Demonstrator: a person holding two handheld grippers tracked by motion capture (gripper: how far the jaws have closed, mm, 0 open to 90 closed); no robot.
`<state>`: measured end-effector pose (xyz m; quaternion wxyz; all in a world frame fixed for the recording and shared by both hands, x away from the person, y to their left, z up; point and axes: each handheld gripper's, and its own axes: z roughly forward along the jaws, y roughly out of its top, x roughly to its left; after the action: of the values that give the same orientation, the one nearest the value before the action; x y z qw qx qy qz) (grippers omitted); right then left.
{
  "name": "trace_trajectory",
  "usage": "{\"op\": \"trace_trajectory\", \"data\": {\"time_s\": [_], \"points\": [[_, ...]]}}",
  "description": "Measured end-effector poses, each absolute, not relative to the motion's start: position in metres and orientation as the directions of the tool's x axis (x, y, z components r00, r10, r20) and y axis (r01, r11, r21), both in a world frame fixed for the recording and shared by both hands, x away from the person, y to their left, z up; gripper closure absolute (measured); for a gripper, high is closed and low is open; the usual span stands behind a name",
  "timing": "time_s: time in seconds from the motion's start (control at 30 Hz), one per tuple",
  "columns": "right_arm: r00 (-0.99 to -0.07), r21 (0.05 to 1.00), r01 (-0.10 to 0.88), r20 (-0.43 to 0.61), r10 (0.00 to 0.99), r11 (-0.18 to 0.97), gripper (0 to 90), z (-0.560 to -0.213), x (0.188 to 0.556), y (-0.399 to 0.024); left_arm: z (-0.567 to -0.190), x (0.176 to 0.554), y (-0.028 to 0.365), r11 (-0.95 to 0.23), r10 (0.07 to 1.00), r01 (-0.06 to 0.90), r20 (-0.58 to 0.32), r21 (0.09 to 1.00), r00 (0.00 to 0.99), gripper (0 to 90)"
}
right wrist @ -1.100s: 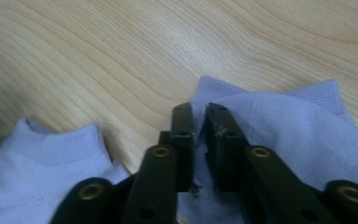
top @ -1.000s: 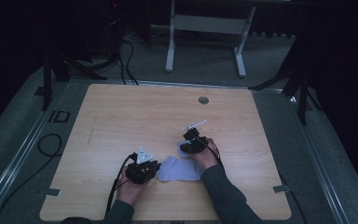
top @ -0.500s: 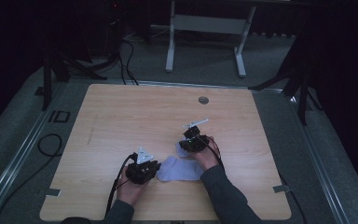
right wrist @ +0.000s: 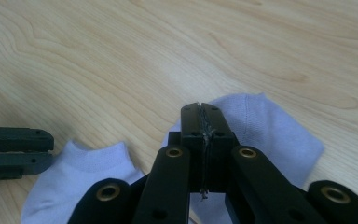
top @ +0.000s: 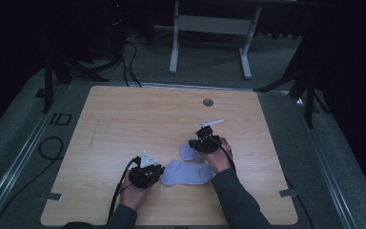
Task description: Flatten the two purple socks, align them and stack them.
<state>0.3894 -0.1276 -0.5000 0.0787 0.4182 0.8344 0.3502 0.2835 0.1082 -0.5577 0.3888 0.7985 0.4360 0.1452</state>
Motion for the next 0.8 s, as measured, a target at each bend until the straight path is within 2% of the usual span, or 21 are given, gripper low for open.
{"op": "trace_trajectory", "data": {"time_s": [0.8], "points": [[-0.534, 0.678, 0.679, 0.193, 0.823, 0.282, 88.8, -0.495, 0.380, -0.193, -0.558, 0.283, 0.108, -0.321, 0.810, 0.585, -0.104, 0.744, 0.577, 78.0]]}}
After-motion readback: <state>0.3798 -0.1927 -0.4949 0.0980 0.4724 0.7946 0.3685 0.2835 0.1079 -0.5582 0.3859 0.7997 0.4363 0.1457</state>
